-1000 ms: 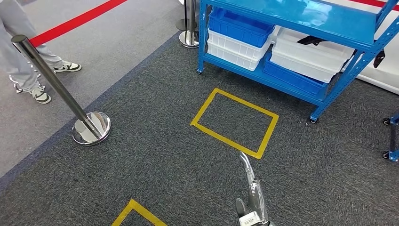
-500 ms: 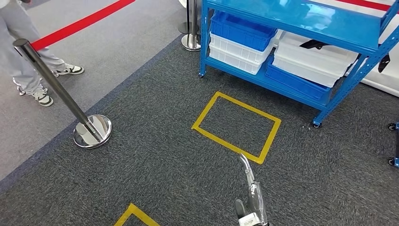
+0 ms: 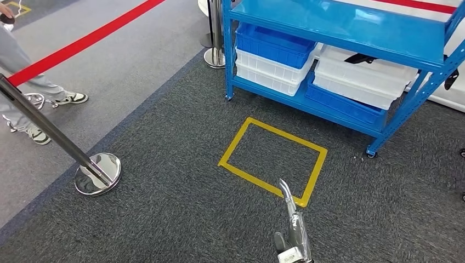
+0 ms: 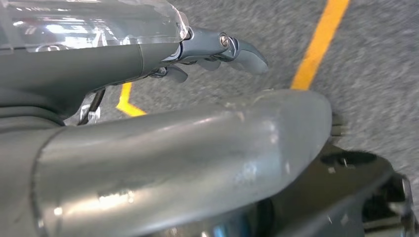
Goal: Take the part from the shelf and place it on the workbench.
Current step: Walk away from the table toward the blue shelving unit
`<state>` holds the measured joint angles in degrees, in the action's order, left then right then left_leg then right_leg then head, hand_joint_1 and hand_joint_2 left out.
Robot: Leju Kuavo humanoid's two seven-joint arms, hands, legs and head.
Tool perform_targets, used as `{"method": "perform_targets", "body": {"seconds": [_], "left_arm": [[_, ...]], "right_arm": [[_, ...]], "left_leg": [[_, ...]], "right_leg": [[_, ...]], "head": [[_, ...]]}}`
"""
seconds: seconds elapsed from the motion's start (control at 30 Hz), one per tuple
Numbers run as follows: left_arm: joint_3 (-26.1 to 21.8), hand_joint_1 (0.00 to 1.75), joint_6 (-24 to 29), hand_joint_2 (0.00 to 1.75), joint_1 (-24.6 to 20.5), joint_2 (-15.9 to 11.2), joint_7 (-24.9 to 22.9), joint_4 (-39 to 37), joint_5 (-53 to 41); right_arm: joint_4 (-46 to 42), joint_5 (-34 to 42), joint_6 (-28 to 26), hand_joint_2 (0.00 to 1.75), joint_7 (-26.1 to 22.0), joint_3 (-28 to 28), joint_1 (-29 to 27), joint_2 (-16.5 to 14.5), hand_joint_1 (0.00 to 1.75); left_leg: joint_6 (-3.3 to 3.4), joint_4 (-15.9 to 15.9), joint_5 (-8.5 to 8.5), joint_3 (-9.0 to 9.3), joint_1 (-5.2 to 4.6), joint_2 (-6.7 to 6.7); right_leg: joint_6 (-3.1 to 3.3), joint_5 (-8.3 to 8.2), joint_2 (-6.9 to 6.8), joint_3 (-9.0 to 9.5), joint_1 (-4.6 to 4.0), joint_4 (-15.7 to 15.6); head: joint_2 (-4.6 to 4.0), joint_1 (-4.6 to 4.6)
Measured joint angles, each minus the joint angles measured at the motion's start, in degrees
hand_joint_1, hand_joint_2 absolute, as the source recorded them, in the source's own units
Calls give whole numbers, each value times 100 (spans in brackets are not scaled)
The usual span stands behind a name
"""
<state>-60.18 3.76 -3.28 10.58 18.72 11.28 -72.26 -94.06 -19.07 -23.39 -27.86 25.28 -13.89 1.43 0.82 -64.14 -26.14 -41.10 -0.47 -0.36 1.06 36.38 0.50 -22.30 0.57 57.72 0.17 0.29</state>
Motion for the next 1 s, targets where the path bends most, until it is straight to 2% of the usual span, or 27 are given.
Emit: {"method": "perform_targets", "body": {"seconds": [0.03, 0.07, 0.13, 0.17, 0.2, 0.23, 0.27, 0.3, 0.37, 0.4, 0.43, 0.47, 0.5, 0.53, 0.57, 0.6, 0.63, 0.67, 0.7, 0.73, 0.77, 0.8, 0.87, 0.9, 0.93, 0.97, 1.0], "left_arm": [[0, 0, -4, 0, 4, -6, -3, 0, -2], [-1, 0, -8, 0, 1, -12, -5, 0, -5], [-1, 0, -16, 0, -20, -7, -6, 0, -12], [-1, 0, -17, 0, -23, -4, -5, 0, -15], [0, 0, -19, 0, -27, -2, -4, 0, -17], [1, 0, -21, 0, -28, 0, -4, 0, -19], [1, 0, -25, 0, -28, 0, -7, 0, -20], [1, 0, -30, 0, -25, 0, -11, 0, -21], [1, 0, -38, 0, -12, 1, -22, 0, -22], [1, 0, -40, 0, -6, 1, -26, 0, -23], [0, 0, -42, 0, 1, 1, -29, 0, -23], [-1, 0, -45, 0, 12, 0, -31, -1, -23], [-1, 0, -47, 0, 20, 1, -34, -1, -24], [-2, 0, -49, 0, 24, 1, -39, -2, -26], [-2, 0, -49, 0, 19, 1, -43, -2, -28], [-2, 0, -46, 0, -3, 1, -47, -2, -32], [-1, 0, -43, 0, -36, 2, -50, -2, -36], [0, 0, -41, 0, -69, 3, -50, -2, -43], [1, 0, -40, 0, -98, 5, -51, -2, -52], [2, 0, -39, 0, -113, 8, -51, -2, -62], [3, 0, -39, 0, -113, 10, -54, -2, -73], [3, 0, -38, 0, -104, 13, -57, -2, -81], [3, 0, -36, 0, -73, 13, -66, -2, -88], [3, 0, -36, 0, -58, 13, -68, -2, -89], [3, 0, -35, 0, -45, 12, -69, -2, -89], [3, 0, -34, 0, -27, 12, -68, -2, -89], [3, 0, -34, 0, -12, 9, -67, -2, -89]], "right_arm": [[-2, 1, 0, 0, 1, -4, -4, -3, 0], [-9, 1, 1, 0, 1, -8, -5, -5, 0], [-42, -1, 1, 0, -1, -14, 7, -10, 0], [-53, -2, 1, 0, -2, -15, 18, -10, 0], [-58, 0, 0, 0, -1, -16, 24, -10, 0], [-57, 1, 1, 0, 0, -17, 24, -9, 0], [-55, 3, 2, 0, 1, -18, 20, -9, 0], [-53, 4, 3, 0, 2, -19, 14, -9, 0], [-51, 6, 6, 0, 3, -20, 4, -9, 0], [-51, 7, 7, 0, 3, -20, 0, -9, 0], [-49, 7, 7, 0, 3, -22, -7, -9, 0], [-40, 8, 7, 0, 3, -23, -22, -7, 0], [-26, 11, 8, 0, 7, -26, -36, -5, 0], [-15, 13, 9, 0, 7, -28, -51, -4, 0], [-12, 16, 10, 0, 7, -30, -58, -4, 0], [-20, 17, 10, 0, 4, -32, -46, -5, 0], [-34, 12, 9, 0, -5, -35, -31, -7, 0], [-45, 3, 9, 0, -14, -39, -11, -8, 0], [-51, -14, 9, 0, -24, -40, 3, -9, 0], [-52, -36, 7, 0, -31, -40, 7, -9, 0], [-50, -63, 3, 0, -37, -37, 7, -9, 0], [-49, -88, -1, 0, -39, -32, 6, -9, 0], [-46, -122, -7, 0, -42, -25, 7, -9, 0], [-45, -133, -11, 0, -42, -22, 7, -9, 0], [-43, -148, -20, 44, -43, -19, 7, -9, 0], [-38, -164, -36, 44, -43, -17, 3, -9, 0], [-29, -174, -58, 44, -40, -14, 1, -9, 0]], "left_leg": [[36, 140, 325, 21, -28, -1], [59, 200, 437, 65, -45, -7], [102, 349, 308, 282, -25, -17], [130, 468, 260, 434, -6, -25], [149, 583, 210, 606, 14, -35], [161, 692, 150, 777, 24, -42], [169, 779, 79, 945, 30, -53], [169, 851, -2, 1113, 34, -67], [153, 956, -195, 1460, 43, -94], [138, 986, -307, 1633, 49, -106], [121, 1003, -432, 1790, 54, -111], [103, 996, -571, 1932, 53, -113], [77, 985, -710, 2047, 48, -117], [42, 989, -839, 2142, 44, -117], [4, 991, -928, 2236, 46, -116], [-38, 953, -935, 2277, 54, -117], [-71, 773, -854, 2234, 67, -106], [-96, 438, -701, 2085, 78, -91], [-118, -3, -566, 1825, 84, -73], [-136, -449, -532, 1521, 90, -52], [-152, -775, -650, 1230, 94, -33], [-166, -952, -914, 979, 98, -21], [-176, -939, -1514, 617, 102, -10], [-171, -783, -1639, 491, 101, -8], [-155, -542, -1512, 394, 98, -6], [-124, -241, -1061, 320, 86, -2], [-90, 39, -502, 259, 67, -1]], "right_leg": [[-36, 75, 6, 92, 1, -55], [-79, 82, 14, 163, 0, -75], [-163, -157, 12, 120, -4, 175], [-192, -364, 9, -41, -7, 518], [-212, -509, 7, -294, -4, 921], [-223, -521, 4, -585, 8, 1287], [-233, -375, 2, -871, 12, 1527], [-250, -112, 1, -1124, 18, 1640], [-291, 414, -8, -1492, 26, 1515], [-310, 469, -13, -1615, 31, 1315], [-316, 265, -19, -1708, 38, 1039], [-311, -285, -30, -1793, 44, 713], [-275, -845, -49, -1844, 33, 460], [-226, -1304, -59, -1864, 15, 303], [-168, -1556, -64, -1856, -7, 239], [-104, -1504, -60, -1799, -32, 263], [-52, -1423, -46, -1720, -35, 256], [-3, -1344, -46, -1616, -30, 227], [35, -1270, -49, -1492, -23, 185], [61, -1191, -54, -1352, -12, 132], [74, -1103, -57, -1207, -8, 86], [78, -1010, -47, -1057, -6, 46], [72, -815, -16, -759, -2, 1], [64, -713, -2, -614, 1, -7], [53, -608, 5, -476, 3, -8], [37, -504, 8, -360, 3, -10], [11, -397, 20, -264, -3, 4]], "head": [[0, -1], [0, -2], [0, -4], [0, 6], [0, 20], [0, 33], [0, 41], [0, 43], [0, 47], [0, 50], [0, 56], [-1, 62], [-1, 64], [-1, 64], [-1, 60], [0, 58], [0, 59], [0, 48], [0, 34], [0, 18], [0, 3], [0, -3], [0, -13], [0, -18], [0, -22], [0, -26], [0, -29]]}}
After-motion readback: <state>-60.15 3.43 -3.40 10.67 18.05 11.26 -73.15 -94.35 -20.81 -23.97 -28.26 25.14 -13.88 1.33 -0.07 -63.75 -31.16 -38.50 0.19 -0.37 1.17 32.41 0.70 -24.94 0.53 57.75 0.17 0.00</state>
